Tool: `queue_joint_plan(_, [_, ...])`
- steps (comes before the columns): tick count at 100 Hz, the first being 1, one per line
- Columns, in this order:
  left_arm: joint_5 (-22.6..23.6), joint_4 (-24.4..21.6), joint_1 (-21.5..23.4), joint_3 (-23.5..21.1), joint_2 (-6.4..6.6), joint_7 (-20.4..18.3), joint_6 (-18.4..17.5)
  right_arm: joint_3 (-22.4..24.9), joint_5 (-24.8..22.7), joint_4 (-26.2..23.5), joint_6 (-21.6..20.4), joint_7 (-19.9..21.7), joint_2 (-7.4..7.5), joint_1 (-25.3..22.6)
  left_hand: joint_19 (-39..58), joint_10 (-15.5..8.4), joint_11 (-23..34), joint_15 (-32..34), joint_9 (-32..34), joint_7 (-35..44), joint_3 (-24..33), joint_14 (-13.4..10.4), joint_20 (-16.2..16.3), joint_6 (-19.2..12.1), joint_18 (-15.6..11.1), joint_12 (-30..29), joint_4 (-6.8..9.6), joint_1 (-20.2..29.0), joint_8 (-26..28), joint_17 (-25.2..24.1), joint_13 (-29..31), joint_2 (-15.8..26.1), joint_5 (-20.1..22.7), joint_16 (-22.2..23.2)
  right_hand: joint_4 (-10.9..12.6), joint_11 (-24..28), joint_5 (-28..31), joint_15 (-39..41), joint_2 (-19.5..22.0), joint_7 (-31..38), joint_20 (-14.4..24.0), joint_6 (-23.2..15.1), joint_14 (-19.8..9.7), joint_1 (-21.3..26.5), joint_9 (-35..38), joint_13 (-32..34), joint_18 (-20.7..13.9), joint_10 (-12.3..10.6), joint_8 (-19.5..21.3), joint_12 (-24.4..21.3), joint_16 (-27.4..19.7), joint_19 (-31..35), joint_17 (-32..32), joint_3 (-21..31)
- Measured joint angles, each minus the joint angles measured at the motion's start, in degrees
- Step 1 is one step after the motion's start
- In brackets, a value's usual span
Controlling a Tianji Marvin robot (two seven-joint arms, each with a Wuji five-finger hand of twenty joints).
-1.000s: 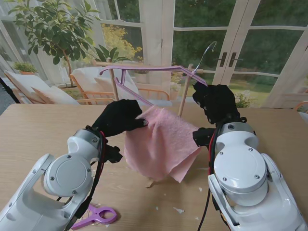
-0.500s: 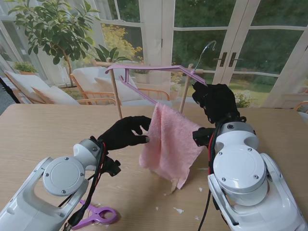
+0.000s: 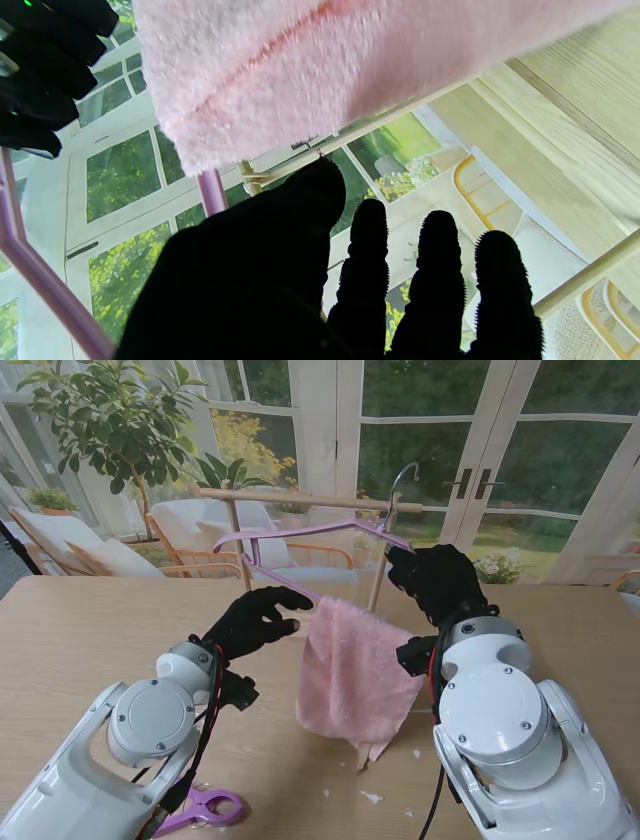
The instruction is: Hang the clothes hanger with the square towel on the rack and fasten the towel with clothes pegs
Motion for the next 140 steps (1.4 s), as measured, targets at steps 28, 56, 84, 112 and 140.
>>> queue_joint_plan(28, [1.94,5.44,-2.91,3.20,-1.30,4.88,1.08,-0.05,0.48,0.02,0.87,1.42,0.81,1.00,-0.01,1.23,-0.92,0.29,2.47,-4.12,1.89,0.71,0.13,-3.41,0.20,1.12,0.02,-2.42,-2.27,0.57,0.28,0.74,2.46,-0.01,0.00,0.00,0.00,0.00,0.00,0.00,0.00,0.01,0.00,0.11,0.00,0.00,0.00,0.00,0.00,0.00,0.00,0.00,0.00,-0.21])
queue_joint_plan(56, [-7.87,10.54,-4.56,4.01,-1.34,0.65,-9.88,-0.06,1.05,0.02,0.87,2.32,0.96,1.24,-1.49,-0.44,-0.86,-1.49,-4.75,-7.34,17.58,-1.49,0.13,-8.20,-1.37,-0.61,-0.18,-19.41,-5.55,-0.85,-2.70,-13.49,-10.89,-0.76,0.00,0.01,0.00,0.00,0.00,0.00,0.00,0.02,0.00,0.60,0.00,0.00,0.00,0.00,0.00,0.00,0.00,0.00,0.00,-0.81])
queue_joint_plan(84, [-8.43,9.89,-3.58,5.24,-2.66,7.96,-7.35,0.24,1.14,0.02,0.85,2.31,1.01,1.04,-1.49,-0.44,1.95,0.29,3.42,19.82,-1.41,-0.02,0.20,-1.03,-0.60,0.62,-2.15,0.25,0.74,0.48,0.01,-6.54,11.19,-0.76,0.00,0.01,0.00,0.00,0.00,-0.01,0.00,0.02,0.00,0.62,0.00,0.00,0.00,0.01,0.00,0.00,0.00,0.00,0.00,-0.83])
queue_joint_plan(112, [-14.35,6.87,-1.64,1.85,-4.14,9.86,-6.37,1.25,1.36,0.01,0.51,1.90,0.99,0.31,-1.49,-0.38,1.98,0.30,2.78,19.92,-6.35,0.00,0.20,1.83,-0.58,1.40,-2.15,2.73,8.14,-0.22,-0.04,-3.52,9.16,-0.76,0.00,0.01,0.00,0.00,0.00,-0.01,0.00,0.03,0.00,0.63,0.00,0.00,0.00,0.01,0.00,0.00,0.00,0.00,0.00,-0.87])
queue_joint_plan(140, [-12.19,6.56,-1.48,1.24,-2.41,2.24,-9.87,0.67,1.68,0.02,0.27,1.41,0.95,0.50,-1.49,-0.37,0.59,0.12,1.58,10.58,4.89,-0.05,0.20,-2.08,-0.58,-0.07,-2.15,-2.31,3.98,-0.29,-0.13,-10.35,7.42,-0.76,0.00,0.01,0.00,0.00,0.00,-0.01,0.00,0.03,0.00,0.64,0.00,0.00,0.00,0.01,0.00,-0.01,0.00,0.00,0.00,-0.88])
